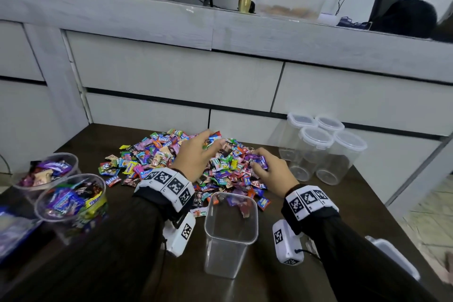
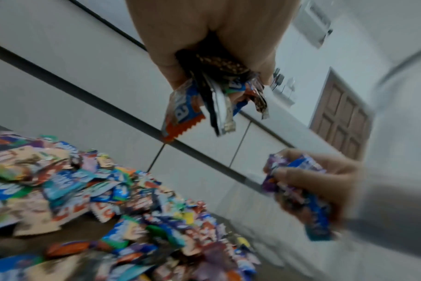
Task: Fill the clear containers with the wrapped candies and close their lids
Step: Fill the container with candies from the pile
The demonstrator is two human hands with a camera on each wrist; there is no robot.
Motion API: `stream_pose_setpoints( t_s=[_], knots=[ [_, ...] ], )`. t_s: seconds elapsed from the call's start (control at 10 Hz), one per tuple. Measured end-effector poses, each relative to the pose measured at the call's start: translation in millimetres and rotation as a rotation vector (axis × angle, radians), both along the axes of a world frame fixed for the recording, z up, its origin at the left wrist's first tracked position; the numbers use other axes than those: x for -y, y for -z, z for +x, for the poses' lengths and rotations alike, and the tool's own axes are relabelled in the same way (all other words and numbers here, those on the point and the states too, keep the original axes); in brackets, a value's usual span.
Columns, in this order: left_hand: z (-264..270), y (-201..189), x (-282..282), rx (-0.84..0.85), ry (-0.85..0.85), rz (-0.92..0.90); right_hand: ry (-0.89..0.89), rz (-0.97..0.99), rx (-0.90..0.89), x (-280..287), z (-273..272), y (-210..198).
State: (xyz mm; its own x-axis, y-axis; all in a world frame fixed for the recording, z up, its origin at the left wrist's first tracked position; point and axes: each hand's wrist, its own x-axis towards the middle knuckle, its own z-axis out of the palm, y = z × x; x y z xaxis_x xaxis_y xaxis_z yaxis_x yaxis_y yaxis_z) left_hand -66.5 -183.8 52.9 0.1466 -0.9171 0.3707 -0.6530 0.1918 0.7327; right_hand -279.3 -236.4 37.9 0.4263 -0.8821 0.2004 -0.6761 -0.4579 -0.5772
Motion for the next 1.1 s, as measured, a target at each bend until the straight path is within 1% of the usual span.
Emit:
stream_pose_setpoints(
  t_s=[0.1,0.2,0.3,0.4,0.5,0.7,0.8,0.9,1.0,1.1],
  knots=[
    [-15.8,-16.4,-12.8,-0.087,0.045,-0.084,-0.016,0.015,-0.014,-11.0,-4.8,-5.9],
    [-28.1,-27.1,-23.5,-0.131,0.086,-0.128,-0.023,0.026,-0.010,-19.9,-7.9,-9.6],
    [-35.1,-29.4,-34.8,-0.196,0.147,-0.136,-0.024,0.025,0.019,-28.6,-10.5,-14.6],
    [-40.1,-26.3,-47.0,-0.221,0.196,-0.168,-0.033,0.019,0.043,-36.1,-11.3,-19.3],
    [-43.0,-20.9,-55.0,-0.204,0.214,-0.184,-0.052,-0.003,0.051,-44.1,-10.7,-21.4],
    [-56.0,-17.0,-66.7,-0.301,0.304,-0.187,-0.090,-0.011,0.085,-53.8,-6.4,-14.0],
    [-61.9,-12.8,-70.1,-0.340,0.364,-0.169,-0.060,-0.011,0.059,-54.9,-4.4,-11.2],
    [-63.7,-10.9,-72.4,-0.332,0.422,-0.147,0.006,0.038,-0.059,-49.6,-1.5,-8.0],
    [-67.8,-16.3,-73.3,-0.329,0.499,-0.112,0.032,0.081,-0.095,-50.8,0.8,-10.0],
    [-74.9,-22.7,-71.1,-0.397,0.549,-0.092,-0.021,0.130,0.004,-49.5,-4.2,1.4]
  ],
)
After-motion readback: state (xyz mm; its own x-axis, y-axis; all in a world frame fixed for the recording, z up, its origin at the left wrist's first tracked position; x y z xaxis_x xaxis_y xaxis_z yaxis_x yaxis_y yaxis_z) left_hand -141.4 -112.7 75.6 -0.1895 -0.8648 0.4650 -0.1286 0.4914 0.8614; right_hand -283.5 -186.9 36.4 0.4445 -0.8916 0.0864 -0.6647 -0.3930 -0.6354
